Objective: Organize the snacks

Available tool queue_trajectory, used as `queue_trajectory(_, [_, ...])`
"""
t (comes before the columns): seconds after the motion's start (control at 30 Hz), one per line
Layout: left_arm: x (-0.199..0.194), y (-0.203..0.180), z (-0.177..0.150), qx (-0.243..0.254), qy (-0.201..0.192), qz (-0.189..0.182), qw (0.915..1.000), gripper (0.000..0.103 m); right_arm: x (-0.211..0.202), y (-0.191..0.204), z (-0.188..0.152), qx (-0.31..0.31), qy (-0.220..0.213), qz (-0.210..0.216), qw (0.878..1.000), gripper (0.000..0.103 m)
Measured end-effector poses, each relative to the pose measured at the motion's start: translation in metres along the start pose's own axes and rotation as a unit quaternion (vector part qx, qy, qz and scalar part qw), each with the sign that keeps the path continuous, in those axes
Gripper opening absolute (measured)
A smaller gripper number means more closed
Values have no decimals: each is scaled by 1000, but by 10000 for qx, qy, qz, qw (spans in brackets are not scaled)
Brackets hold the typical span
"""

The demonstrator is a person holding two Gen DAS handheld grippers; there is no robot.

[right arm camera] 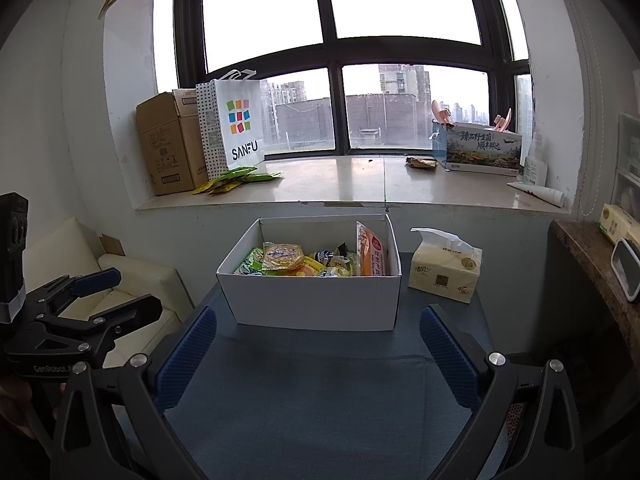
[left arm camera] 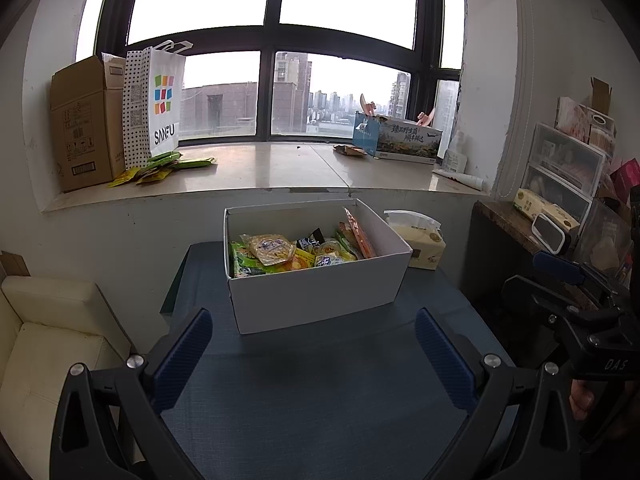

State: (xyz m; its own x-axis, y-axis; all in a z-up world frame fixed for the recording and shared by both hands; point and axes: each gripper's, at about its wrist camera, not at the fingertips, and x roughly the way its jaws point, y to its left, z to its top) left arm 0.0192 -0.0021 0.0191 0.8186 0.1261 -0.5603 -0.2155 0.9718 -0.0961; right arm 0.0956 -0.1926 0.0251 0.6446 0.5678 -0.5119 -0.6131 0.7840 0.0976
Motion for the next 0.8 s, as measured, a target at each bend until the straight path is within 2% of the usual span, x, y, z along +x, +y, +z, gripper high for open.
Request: queue_trajectory(0.8, [0,1,-1,19,-3,7,10000,103,-1,3,-1,5,5,0,10000,103])
